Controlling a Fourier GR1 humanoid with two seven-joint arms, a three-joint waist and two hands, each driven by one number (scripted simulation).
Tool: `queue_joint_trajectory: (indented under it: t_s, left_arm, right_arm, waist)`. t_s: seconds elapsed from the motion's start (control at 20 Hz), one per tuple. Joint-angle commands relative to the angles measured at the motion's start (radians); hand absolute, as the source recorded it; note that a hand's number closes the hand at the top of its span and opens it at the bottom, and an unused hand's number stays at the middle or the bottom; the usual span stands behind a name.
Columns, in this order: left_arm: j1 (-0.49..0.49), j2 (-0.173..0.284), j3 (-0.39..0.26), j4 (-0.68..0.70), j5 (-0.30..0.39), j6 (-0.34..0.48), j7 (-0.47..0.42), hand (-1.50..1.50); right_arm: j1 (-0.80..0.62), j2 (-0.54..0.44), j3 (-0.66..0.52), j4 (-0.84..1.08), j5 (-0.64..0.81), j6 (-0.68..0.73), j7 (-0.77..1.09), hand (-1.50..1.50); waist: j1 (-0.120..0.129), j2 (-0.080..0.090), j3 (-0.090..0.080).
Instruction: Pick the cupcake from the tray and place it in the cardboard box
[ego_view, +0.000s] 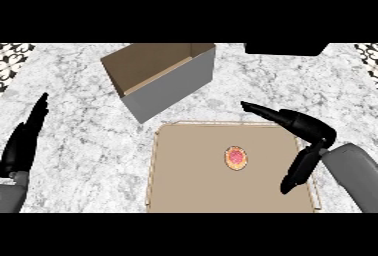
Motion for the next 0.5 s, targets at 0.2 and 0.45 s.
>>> queue_joint_trajectory:
  t_s: [0.2,0.45]
  left_arm:
    - [-0.017,0.003,0.007,0.021,-0.001,-0.021,0.012,0.0]
    - [-0.034,-0.016,0.004,0.032,-0.029,0.005,0.032,0.0]
  right_arm:
    - [-0.207,-0.105,0.132,0.144,0.366,-0.056,-0.216,-1.5]
    - [-0.335,-0.058,0.248,0.198,0.496,-0.047,-0.207,-1.5]
  waist:
    - [0.005,-0.005,-0.003]
    - [-0.016,-0.01,-0.005]
